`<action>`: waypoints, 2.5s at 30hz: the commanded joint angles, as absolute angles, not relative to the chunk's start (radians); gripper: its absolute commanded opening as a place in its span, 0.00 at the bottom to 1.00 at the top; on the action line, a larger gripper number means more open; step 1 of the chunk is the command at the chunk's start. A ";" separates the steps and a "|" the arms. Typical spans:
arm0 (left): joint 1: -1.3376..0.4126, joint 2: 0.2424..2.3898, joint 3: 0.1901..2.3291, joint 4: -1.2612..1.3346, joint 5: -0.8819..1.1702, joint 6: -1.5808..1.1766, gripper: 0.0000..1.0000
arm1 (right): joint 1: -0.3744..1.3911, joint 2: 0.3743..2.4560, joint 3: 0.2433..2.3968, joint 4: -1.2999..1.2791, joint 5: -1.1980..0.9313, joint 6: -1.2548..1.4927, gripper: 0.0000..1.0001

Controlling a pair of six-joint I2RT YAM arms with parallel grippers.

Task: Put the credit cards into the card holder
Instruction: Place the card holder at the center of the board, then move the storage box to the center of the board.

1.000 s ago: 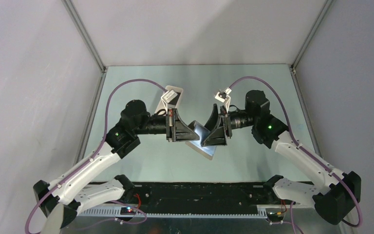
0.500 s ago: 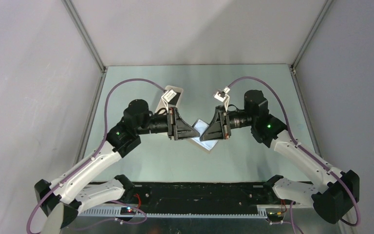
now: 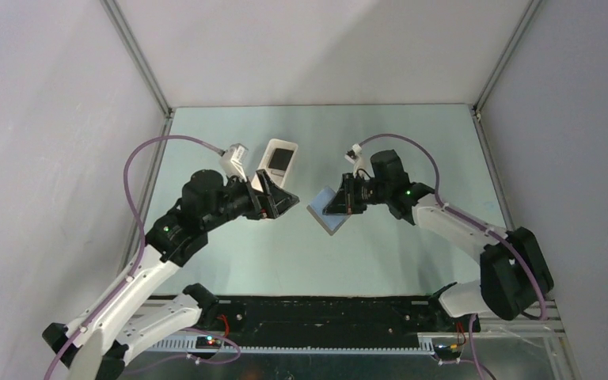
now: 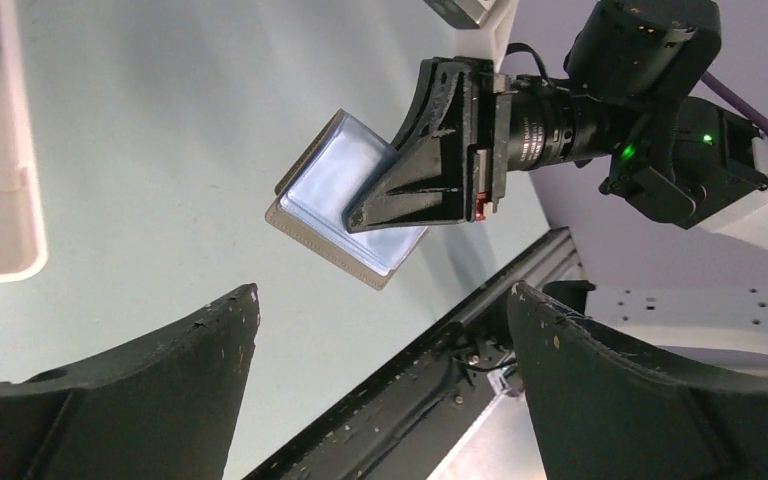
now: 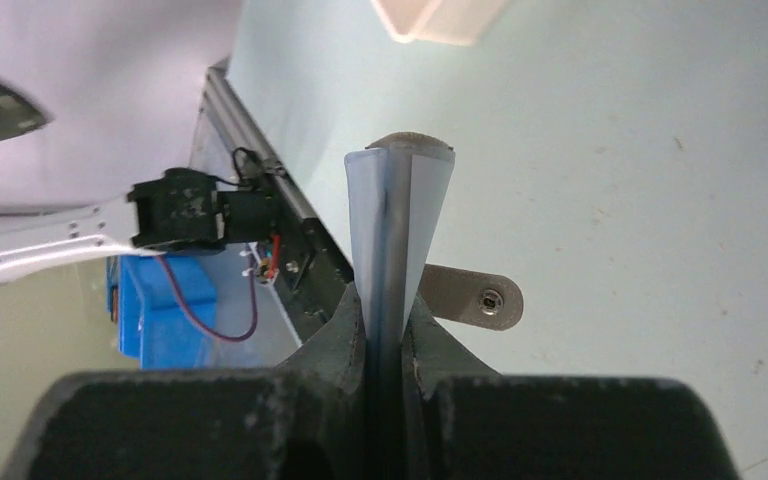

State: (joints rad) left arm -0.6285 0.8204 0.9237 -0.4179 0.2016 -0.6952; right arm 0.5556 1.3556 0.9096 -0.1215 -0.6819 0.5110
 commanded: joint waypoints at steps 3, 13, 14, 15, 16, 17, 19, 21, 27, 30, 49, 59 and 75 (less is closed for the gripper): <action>-0.622 0.820 0.945 -0.483 0.144 -0.620 0.97 | 0.576 1.441 0.880 -0.035 -0.590 0.558 0.22; -0.614 0.826 0.951 -0.501 0.149 -0.598 0.97 | 0.626 1.432 0.911 -0.209 -0.340 0.516 0.88; -0.614 0.825 0.952 -0.500 0.152 -0.596 0.97 | 0.617 1.454 0.917 -0.236 -0.336 0.540 0.92; -0.613 0.826 0.952 -0.501 0.153 -0.596 0.97 | 0.595 1.469 0.920 -0.249 -0.340 0.549 0.92; -0.613 0.827 0.951 -0.500 0.156 -0.595 0.97 | 0.586 1.494 0.925 -0.269 -0.349 0.566 0.93; -0.612 0.829 0.950 -0.501 0.158 -0.594 0.97 | 0.572 1.502 0.926 -0.275 -0.352 0.571 0.94; -0.612 0.832 0.943 -0.503 0.169 -0.596 0.97 | 0.566 1.505 0.926 -0.279 -0.353 0.571 0.95; -0.611 0.839 0.928 -0.504 0.176 -0.601 0.97 | 0.567 1.489 0.929 -0.276 -0.352 0.563 0.95; -0.574 0.896 0.855 -0.507 0.198 -0.662 0.98 | 0.571 1.441 1.000 -0.364 -0.331 0.509 0.95; -0.552 0.948 0.823 -0.505 0.209 -0.682 0.98 | 0.586 1.426 1.026 -0.402 -0.311 0.495 0.92; -0.397 1.454 1.095 -0.518 0.013 -0.474 0.83 | 0.650 1.553 1.133 -0.372 -0.366 0.547 0.62; -0.414 1.784 1.283 -0.588 -0.008 -0.426 0.49 | 0.578 1.509 1.132 -0.413 -0.397 0.533 0.60; -0.582 1.807 1.331 -0.627 0.140 0.020 0.00 | 0.406 1.434 1.132 -0.491 -0.456 0.439 0.61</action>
